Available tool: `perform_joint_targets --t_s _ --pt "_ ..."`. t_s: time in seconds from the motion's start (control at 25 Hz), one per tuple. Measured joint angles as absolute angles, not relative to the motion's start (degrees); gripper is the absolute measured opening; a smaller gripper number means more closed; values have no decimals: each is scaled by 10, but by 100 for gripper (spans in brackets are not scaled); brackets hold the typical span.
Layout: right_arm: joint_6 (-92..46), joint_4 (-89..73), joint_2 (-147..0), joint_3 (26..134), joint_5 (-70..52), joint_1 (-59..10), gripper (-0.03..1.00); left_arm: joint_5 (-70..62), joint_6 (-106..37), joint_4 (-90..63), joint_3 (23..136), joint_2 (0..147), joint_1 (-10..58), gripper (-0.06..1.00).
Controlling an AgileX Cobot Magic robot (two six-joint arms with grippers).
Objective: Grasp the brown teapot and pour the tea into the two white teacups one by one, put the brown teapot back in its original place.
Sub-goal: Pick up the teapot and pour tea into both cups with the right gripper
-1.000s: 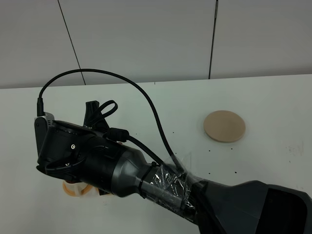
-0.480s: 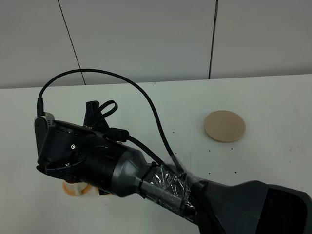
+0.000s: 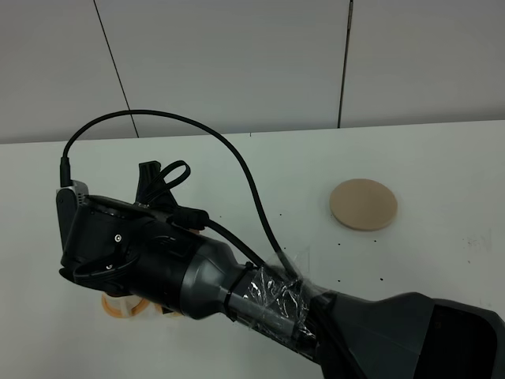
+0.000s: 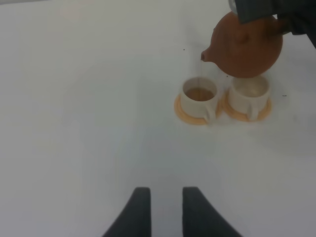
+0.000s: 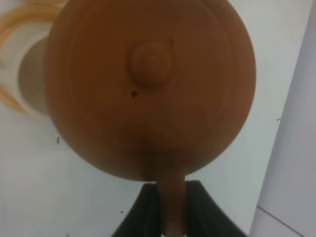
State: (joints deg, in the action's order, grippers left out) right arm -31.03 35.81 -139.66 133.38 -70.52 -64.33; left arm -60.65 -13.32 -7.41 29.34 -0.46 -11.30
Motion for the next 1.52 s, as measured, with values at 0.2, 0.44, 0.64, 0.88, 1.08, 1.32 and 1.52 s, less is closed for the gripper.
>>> perform_joint_targets --t_s 0.2,0.44,0.64,0.88,1.08,1.32,1.52 --pt "-312 366 -1397 1334 -705 -643 10 -606 -133 -74 293 -5 -113 23" --pt "-314 372 -1397 1334 -705 -643 10 -606 -133 -74 293 -5 -113 23" --pt "-314 376 -1397 1334 -705 -643 10 -606 -133 -74 293 -5 -113 23" --pt "-315 378 -1397 1334 -705 -643 10 -606 -133 -74 293 -5 -113 23" --pt "-315 389 -1397 1316 -705 -646 10 -606 -133 -74 293 -5 -113 23" --pt "-311 398 -1398 1305 -705 -649 10 -606 -133 -74 293 -5 -113 23" --pt "-310 402 -1398 1304 -705 -651 10 -606 -133 -74 293 -5 -113 23"
